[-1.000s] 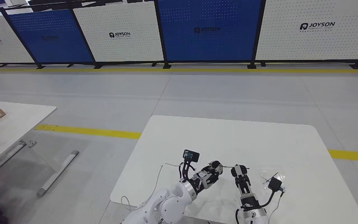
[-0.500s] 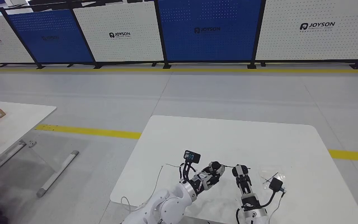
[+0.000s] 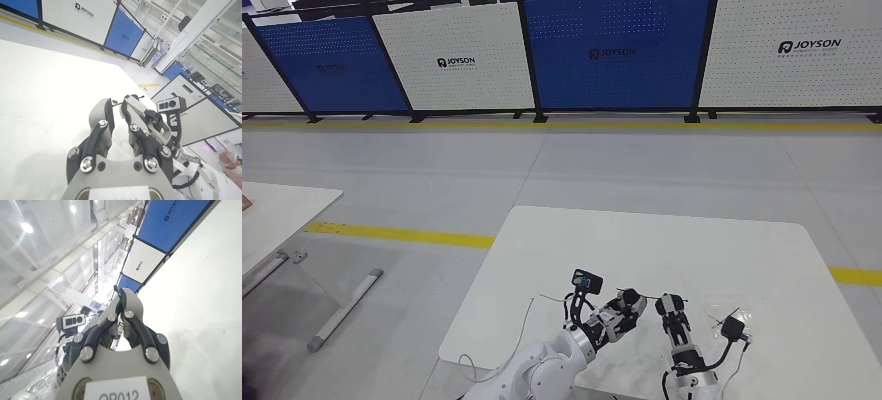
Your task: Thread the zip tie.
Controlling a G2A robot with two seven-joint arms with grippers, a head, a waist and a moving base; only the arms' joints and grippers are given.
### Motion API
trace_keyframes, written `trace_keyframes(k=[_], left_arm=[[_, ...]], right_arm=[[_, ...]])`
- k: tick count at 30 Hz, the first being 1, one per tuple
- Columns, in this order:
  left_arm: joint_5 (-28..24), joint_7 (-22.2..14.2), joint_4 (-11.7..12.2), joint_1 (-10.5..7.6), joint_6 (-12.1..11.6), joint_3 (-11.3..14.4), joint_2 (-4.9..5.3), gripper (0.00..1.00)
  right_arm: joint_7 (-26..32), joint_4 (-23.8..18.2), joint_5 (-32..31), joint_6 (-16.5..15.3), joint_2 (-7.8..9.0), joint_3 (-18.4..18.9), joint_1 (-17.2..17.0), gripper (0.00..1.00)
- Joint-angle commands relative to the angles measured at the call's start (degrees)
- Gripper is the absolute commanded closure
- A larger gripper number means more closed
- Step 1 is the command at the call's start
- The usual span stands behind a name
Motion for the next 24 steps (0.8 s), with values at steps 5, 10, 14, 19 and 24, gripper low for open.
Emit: trace_keyframes(k=[5,10,14,19,24], left_arm=[[-1.07,0.24,0.36,-0.21,0.25,-0.03,-0.11,0.88],[-1.68,0.30,0.68,-0.59,0.41,0.04,-0.22,1.00],[-1.80,0.19,0.85,-0.69,0.37,0.12,-0.25,1.00],[-1.98,-0.01,1.02,-0.79,0.05,0.16,-0.26,1.00],[-1.83,-0.56,0.89,-0.70,-0.62,0.16,-0.18,1.00]], right_arm=[[0.06,-0.10,-0.51,0.07,-0.09,-0.28,-0.02,1.00],[-0.06,-0.29,-0.66,-0.06,-0.13,-0.21,-0.21,1.00],[-0.12,-0.37,-0.55,-0.22,-0.14,-0.02,-0.37,1.00],[0.01,-0.23,-0.50,-0.26,-0.19,0.07,-0.34,1.00],[0.09,-0.13,-0.54,-0.43,-0.23,0.10,-0.27,1.00]])
